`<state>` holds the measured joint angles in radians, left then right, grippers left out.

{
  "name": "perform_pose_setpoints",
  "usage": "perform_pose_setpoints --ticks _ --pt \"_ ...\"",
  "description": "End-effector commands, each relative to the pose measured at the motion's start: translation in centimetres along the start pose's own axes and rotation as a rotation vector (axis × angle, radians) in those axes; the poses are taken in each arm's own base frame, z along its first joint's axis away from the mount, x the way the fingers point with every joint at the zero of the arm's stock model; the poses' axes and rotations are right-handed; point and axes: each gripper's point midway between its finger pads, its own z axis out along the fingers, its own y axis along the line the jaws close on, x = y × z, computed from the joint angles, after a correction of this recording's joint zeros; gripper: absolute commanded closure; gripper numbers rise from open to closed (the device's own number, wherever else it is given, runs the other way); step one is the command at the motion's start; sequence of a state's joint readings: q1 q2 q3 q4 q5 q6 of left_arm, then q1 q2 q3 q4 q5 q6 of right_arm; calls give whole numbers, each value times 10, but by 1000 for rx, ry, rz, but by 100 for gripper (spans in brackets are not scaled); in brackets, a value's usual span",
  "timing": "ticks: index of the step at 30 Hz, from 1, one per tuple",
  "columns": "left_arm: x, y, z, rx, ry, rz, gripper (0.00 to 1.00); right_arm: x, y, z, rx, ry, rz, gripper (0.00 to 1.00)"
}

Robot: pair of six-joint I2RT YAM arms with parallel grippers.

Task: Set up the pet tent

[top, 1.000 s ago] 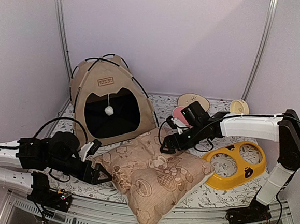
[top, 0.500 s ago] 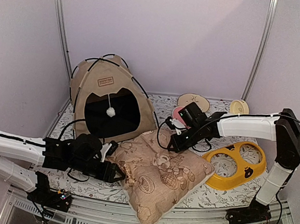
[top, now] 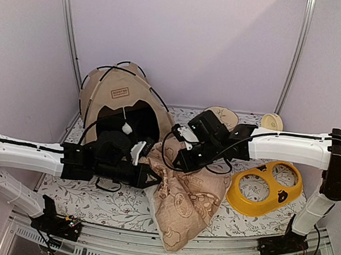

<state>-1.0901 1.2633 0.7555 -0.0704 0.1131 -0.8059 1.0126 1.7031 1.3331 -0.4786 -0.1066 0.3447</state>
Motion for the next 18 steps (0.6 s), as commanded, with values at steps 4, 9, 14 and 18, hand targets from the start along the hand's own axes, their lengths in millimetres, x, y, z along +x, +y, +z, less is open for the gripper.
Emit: perform_pose_setpoints --ticks 4,9,14,18 --pt "-41 33 23 -134 -143 -137 100 -3 51 -9 -256 -84 -11 51" --pt "-42 43 34 -159 -154 -163 100 3 41 -19 -351 -92 28 17" --pt "-47 43 39 -156 -164 -164 100 10 46 -27 -428 -90 1 7" --pt "-52 36 44 -133 -163 -153 100 22 47 -12 -395 -28 -17 5"
